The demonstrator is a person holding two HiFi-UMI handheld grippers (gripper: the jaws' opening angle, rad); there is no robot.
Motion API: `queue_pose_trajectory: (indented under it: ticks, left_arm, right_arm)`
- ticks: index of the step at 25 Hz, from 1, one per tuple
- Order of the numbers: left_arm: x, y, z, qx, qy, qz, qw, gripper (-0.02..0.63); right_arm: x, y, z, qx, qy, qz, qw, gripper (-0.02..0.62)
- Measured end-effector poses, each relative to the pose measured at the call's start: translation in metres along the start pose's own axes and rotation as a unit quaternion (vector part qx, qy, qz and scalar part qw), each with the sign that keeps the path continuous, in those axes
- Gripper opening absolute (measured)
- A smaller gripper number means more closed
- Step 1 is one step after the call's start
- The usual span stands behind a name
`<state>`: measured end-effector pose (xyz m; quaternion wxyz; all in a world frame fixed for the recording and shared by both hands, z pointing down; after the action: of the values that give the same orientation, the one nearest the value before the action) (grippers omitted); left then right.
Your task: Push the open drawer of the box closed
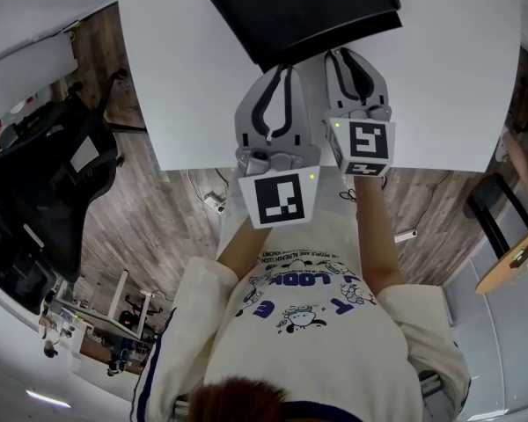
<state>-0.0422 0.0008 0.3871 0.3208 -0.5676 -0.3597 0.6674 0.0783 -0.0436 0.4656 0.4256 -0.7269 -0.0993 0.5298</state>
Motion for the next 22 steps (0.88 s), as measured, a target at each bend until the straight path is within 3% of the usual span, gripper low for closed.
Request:
queue_pose_trajectory:
  ticks: [22]
  left_arm:
    - [-0.010,0.012,0.011,0.005,0.011,-0.004,0.9999,0.032]
  right_arm:
    - [-0.021,0.020,-0.002,-0.001,0.005,-0.004,1.000,0.092]
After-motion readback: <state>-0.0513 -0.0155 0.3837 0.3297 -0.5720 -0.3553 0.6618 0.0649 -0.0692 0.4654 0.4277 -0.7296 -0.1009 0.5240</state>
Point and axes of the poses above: the fingertips, and each gripper's own axes: x backward along the fingers, z to its left, y out of its top, the point moved 7 cm from there along x, backward along the fingers, and after that the axes turned 9 degrees about z, right-handed, at the moved point
